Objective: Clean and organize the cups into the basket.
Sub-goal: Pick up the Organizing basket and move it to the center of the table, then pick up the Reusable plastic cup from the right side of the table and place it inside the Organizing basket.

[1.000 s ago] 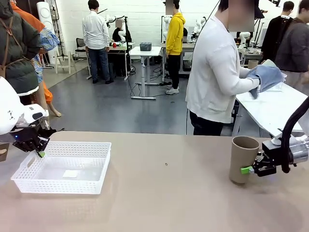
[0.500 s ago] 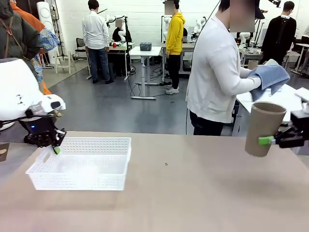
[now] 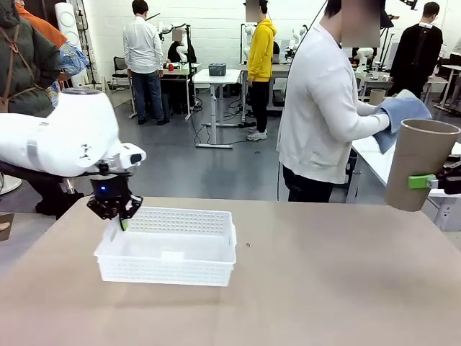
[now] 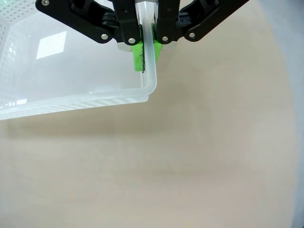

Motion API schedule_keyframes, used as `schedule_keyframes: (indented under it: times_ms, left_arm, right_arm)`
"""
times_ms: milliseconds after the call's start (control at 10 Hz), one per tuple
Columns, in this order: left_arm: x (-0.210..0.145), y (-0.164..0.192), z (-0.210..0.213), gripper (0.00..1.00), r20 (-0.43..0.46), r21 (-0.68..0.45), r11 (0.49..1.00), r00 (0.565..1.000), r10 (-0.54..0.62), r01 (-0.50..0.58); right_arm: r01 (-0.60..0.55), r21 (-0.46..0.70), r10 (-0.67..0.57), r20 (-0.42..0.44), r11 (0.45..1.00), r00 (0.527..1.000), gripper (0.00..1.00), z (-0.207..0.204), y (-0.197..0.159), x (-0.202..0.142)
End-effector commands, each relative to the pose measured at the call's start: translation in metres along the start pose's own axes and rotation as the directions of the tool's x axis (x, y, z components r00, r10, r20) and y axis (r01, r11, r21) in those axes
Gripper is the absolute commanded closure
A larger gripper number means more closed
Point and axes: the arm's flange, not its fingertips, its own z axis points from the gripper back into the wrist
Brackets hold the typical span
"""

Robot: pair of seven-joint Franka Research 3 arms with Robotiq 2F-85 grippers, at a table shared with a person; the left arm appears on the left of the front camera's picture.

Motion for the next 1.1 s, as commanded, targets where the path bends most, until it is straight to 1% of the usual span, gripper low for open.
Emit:
schedule_keyframes:
  times_ms: [0, 100, 300, 500, 700, 900, 1000]
  left_arm:
    - [0.01, -0.025, -0.005, 1.0, 0.024, 0.051, 0.998, 1.0, 0.019, -0.02]
    - [0.011, -0.041, -0.001, 1.0, 0.009, 0.035, 0.999, 1.0, 0.02, -0.021]
    - [0.012, -0.067, 0.003, 1.0, 0.039, 0.037, 0.999, 0.999, 0.015, -0.017]
    - [0.018, -0.095, 0.002, 1.0, 0.088, 0.038, 0.999, 0.996, 0.027, -0.03]
    - [0.022, -0.12, -0.001, 1.0, 0.112, 0.061, 0.998, 0.994, -0.01, 0.003]
    - [0.028, -0.132, -0.007, 1.0, 0.109, 0.065, 0.998, 0.994, -0.023, 0.016]
    - [0.03, -0.137, -0.012, 1.0, 0.094, 0.07, 0.997, 0.995, -0.027, 0.021]
  right_arm:
    - [0.04, -0.014, -0.039, 0.03, 0.999, 0.999, 0.34, 0.005, 0.008, 0.017]
    - [0.043, -0.028, -0.042, 0.026, 0.999, 0.999, 0.34, 0.007, 0.008, 0.024]
    - [0.05, -0.032, -0.049, 0.032, 0.998, 0.998, 0.34, 0.011, 0.003, 0.028]
    - [0.06, -0.034, -0.059, 0.019, 0.998, 0.998, 0.34, 0.013, -0.007, 0.019]
    - [0.071, -0.034, -0.07, 0.025, 0.997, 0.997, 0.34, 0.017, -0.012, 0.011]
    - [0.068, -0.046, -0.067, 0.016, 0.997, 0.998, 0.34, 0.02, -0.01, 0.008]
    - [0.073, -0.028, -0.073, 0.004, 0.997, 0.997, 0.34, 0.014, -0.007, 0.005]
